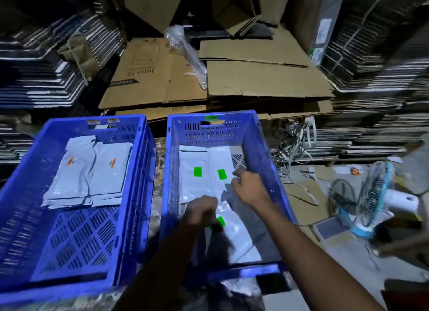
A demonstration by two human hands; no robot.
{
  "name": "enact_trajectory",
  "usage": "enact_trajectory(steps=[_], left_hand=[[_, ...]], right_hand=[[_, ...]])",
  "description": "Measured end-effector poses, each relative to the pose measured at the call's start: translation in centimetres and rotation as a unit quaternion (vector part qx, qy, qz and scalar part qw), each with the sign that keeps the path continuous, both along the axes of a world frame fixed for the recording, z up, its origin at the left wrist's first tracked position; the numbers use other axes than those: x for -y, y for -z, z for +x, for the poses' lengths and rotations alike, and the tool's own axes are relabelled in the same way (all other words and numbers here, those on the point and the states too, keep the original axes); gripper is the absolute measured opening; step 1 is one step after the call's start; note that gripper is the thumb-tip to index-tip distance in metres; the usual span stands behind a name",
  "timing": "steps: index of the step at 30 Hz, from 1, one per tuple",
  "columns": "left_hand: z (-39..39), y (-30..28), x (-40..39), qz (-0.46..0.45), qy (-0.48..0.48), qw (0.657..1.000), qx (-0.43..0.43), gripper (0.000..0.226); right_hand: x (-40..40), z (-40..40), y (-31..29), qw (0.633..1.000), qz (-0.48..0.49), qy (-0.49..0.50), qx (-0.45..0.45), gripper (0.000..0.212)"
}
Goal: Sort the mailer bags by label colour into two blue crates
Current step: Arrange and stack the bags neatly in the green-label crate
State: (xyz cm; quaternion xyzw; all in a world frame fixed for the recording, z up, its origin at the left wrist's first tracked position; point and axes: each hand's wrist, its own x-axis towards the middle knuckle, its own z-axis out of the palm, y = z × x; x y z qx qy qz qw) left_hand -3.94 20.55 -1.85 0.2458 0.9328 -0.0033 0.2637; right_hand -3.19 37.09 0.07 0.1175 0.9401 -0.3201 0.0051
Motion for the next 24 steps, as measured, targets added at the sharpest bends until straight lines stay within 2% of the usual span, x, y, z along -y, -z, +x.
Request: enact_trajectory(steps=[2, 4, 7, 10, 12, 14, 15, 19, 22, 23, 24], left_hand=[[0.2, -0.8, 0.3, 0.055, -0.056, 0.997, 0.008, 0.063], [0.2, -1.3, 0.9, 0.142, -0.128, 0.981, 0.022, 0.05], [-0.5, -0.9, 2.1, 0.31, -0.257, 0.915, 0.039, 0.028], [-0.3, -2.6, 1.7, 0.473, -0.352, 0.805, 0.066, 0.017], [-0.1, -4.2, 0.9, 0.572, -0.399, 0.698, 0.164, 0.015], [-0.6, -3.8, 0.4, 0.632, -0.417, 0.612, 0.229, 0.023], [-1.0, -3.3, 0.3, 0.637, -0.423, 0.606, 0.219, 0.023], [-2.6, -1.4, 0.0, 0.6, -0.48, 0.629, 0.116, 0.013], [-4.1, 0.8, -0.7, 0.541, -0.528, 0.65, 0.076, 0.021], [-4.6, 1.6, -0.7, 0.511, -0.534, 0.67, 0.07, 0.025], [-5.1, 2.3, -0.7, 0.478, -0.516, 0.709, 0.053, 0.026]], right_hand=[[0.0, 1.2, -0.7, 0.999, -0.026, 0.017, -0.042, 0.039], [0.0, 2.0, -1.2, 0.995, -0.05, 0.034, -0.075, 0.04], [0.3, 2.6, -1.4, 0.989, -0.064, 0.063, -0.119, 0.049], [0.7, 3.1, -1.1, 0.986, -0.113, 0.046, -0.11, 0.057], [1.1, 3.5, -1.0, 0.981, -0.184, -0.024, -0.052, 0.066], [1.2, 3.6, -0.6, 0.974, -0.209, -0.085, -0.011, 0.069], [1.2, 3.5, -0.2, 0.975, -0.202, -0.092, -0.009, 0.069], [0.4, 1.4, -0.3, 0.984, -0.171, -0.042, -0.003, 0.059], [-0.6, -0.9, -0.4, 0.991, -0.133, 0.007, -0.005, 0.048], [-0.9, -1.8, -0.4, 0.992, -0.12, 0.024, -0.004, 0.047], [-1.1, -2.8, -0.2, 0.994, -0.104, 0.034, 0.002, 0.046]])
